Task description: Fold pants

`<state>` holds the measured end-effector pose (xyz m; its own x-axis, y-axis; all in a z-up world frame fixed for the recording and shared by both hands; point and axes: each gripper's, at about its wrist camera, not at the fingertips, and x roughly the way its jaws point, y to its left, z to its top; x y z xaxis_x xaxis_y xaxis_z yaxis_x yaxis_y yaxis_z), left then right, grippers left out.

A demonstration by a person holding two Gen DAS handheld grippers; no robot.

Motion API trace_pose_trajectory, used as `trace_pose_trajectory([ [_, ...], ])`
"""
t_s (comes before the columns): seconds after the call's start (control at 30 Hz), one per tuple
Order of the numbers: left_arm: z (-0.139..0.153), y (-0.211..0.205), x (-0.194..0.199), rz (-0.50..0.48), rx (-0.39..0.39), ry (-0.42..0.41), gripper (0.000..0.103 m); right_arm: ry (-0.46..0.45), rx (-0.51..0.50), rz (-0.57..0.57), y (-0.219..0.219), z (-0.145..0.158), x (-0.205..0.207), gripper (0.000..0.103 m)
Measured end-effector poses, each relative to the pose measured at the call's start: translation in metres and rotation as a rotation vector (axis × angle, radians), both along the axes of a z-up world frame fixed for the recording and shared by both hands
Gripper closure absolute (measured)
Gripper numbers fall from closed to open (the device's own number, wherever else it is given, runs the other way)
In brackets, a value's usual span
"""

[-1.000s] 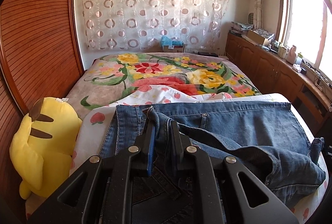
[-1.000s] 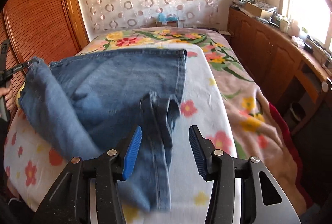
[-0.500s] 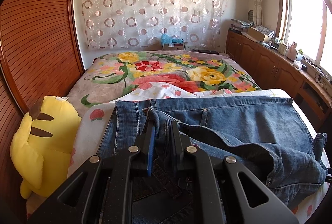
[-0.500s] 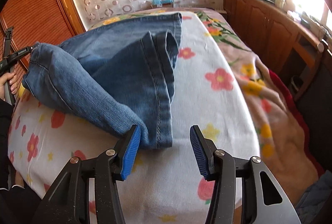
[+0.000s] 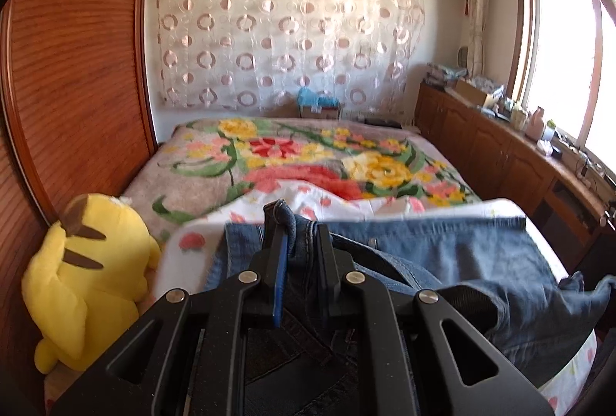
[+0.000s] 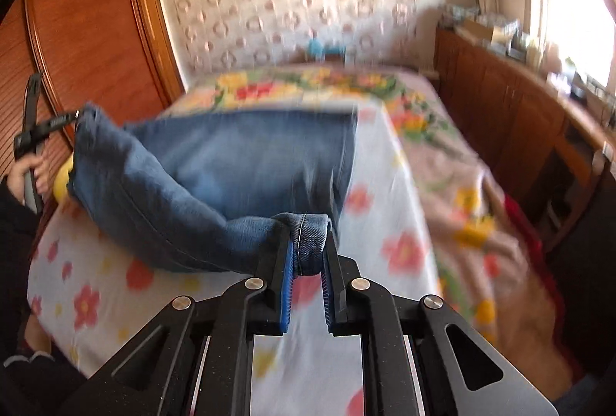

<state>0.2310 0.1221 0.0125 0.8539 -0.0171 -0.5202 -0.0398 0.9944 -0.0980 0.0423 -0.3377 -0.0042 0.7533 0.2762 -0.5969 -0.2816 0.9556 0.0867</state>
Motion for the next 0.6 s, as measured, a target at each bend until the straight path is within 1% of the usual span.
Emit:
trace_pose_trajectory([
  [0.13, 0.013, 0.014, 0.005, 0.029, 0.006, -0.028, 0.089, -0.117, -0.032, 0.005, 0.003, 0.044, 0.023, 0.09],
  [0.27, 0.012, 0.027, 0.02, 0.056, 0.004, -0.013, 0.089, -0.159, -0.061, 0.012, 0.013, 0.066, 0.06, 0.09],
  [0.37, 0.002, 0.035, 0.037, 0.069, 0.012, 0.018, 0.089, -0.157, -0.102, 0.009, 0.025, 0.065, 0.093, 0.09],
  [0.5, -0.011, 0.035, 0.051, 0.065, 0.015, 0.05, 0.089, -0.114, -0.146, 0.004, 0.049, 0.045, 0.136, 0.09],
  [0.6, -0.02, 0.037, 0.059, 0.068, 0.016, 0.07, 0.089, -0.078, -0.163, 0.002, 0.059, 0.032, 0.158, 0.09],
])
